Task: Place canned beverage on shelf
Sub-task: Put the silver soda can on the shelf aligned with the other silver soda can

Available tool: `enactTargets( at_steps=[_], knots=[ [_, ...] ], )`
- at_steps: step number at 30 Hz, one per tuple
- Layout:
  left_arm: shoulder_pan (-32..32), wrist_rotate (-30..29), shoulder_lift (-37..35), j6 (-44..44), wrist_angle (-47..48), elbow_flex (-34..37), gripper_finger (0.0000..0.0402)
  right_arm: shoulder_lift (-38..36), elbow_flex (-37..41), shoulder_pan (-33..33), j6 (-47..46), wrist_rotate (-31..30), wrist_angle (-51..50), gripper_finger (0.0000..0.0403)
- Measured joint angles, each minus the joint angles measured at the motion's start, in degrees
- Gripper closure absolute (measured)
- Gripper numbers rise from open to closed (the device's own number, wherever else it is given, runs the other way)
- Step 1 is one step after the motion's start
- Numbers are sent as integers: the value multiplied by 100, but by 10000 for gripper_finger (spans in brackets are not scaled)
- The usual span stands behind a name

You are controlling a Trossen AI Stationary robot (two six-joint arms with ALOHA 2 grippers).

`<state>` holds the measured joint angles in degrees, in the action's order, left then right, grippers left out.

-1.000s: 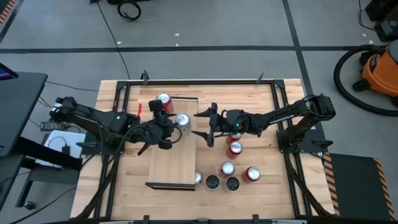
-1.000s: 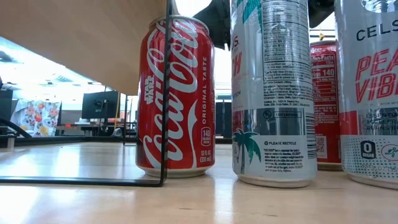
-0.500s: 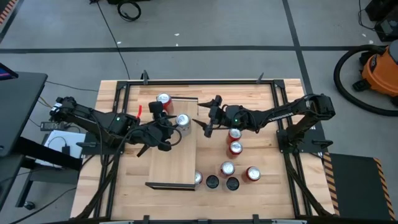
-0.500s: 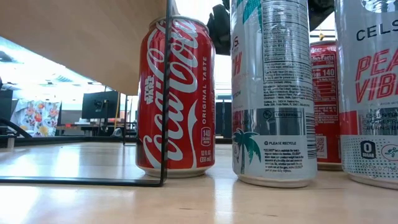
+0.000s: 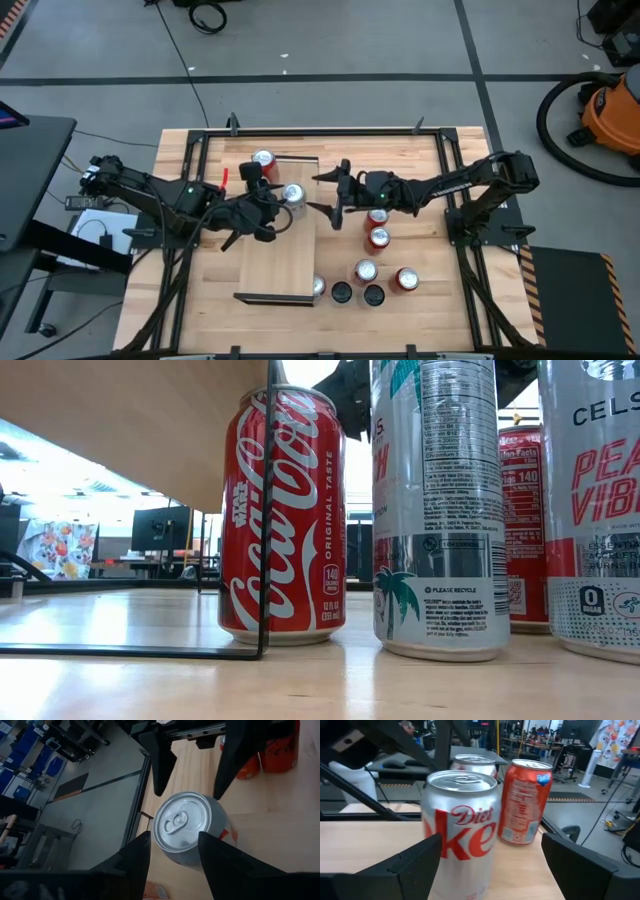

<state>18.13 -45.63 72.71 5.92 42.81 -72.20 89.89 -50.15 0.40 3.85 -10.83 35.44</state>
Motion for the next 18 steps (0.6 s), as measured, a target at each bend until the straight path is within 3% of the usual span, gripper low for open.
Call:
enactTargets(
  at_steps=[7, 14, 18],
  knots=[
    [-56, 35, 15, -87, 72, -221, 225, -2, 0, 209, -248, 509, -233, 50],
    [-370, 1501, 214, -972, 364, -966, 221, -288, -88, 256, -133, 231, -1324, 50],
    [-595, 2078, 496, -1119, 519, -1284, 178, -406, -101, 300, -187, 234, -1682, 50]
  ],
)
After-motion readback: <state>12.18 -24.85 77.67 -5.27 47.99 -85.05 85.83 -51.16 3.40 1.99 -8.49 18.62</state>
